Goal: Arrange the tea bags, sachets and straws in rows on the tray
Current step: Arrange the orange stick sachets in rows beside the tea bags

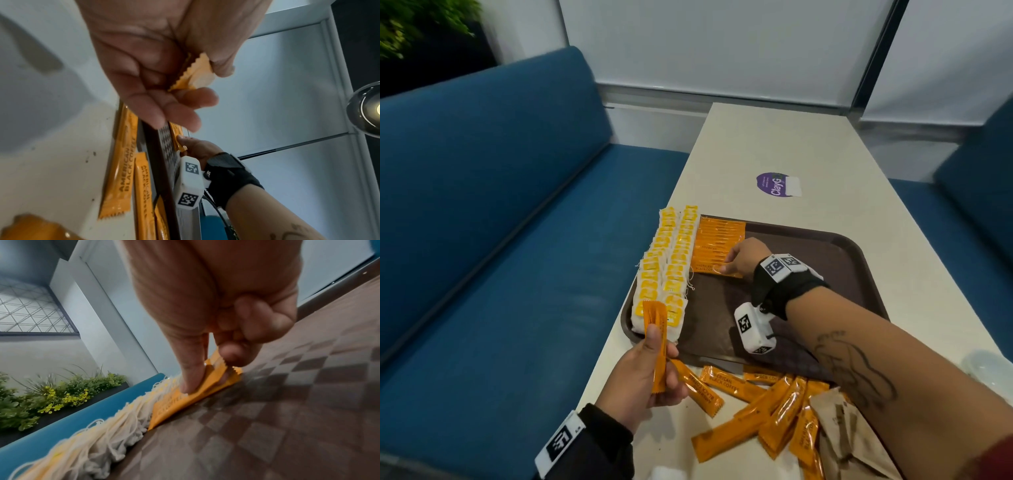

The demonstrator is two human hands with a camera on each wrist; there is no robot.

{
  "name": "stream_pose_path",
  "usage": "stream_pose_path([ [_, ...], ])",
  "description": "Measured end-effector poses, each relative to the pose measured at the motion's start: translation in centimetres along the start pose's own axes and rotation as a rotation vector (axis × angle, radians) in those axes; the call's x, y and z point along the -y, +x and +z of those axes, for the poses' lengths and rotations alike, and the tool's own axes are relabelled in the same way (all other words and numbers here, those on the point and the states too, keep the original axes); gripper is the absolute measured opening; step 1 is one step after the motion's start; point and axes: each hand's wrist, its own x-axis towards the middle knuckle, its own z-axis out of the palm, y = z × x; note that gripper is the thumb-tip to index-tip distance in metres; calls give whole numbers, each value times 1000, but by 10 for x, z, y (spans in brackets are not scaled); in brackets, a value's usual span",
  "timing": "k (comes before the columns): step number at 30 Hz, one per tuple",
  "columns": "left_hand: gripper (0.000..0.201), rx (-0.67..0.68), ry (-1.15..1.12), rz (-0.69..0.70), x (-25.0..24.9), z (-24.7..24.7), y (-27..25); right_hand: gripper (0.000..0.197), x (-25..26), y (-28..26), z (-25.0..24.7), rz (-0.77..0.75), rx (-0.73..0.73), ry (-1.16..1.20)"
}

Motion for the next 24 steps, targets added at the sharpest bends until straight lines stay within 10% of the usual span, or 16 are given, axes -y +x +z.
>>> stream_pose_path([
  [17,26,61,29,-52,5,3,0,67,0,3,6,59,-100,-83],
  [24,29,64,6,-40,2,3,0,28,8,-38,-13,-107,-71,58],
])
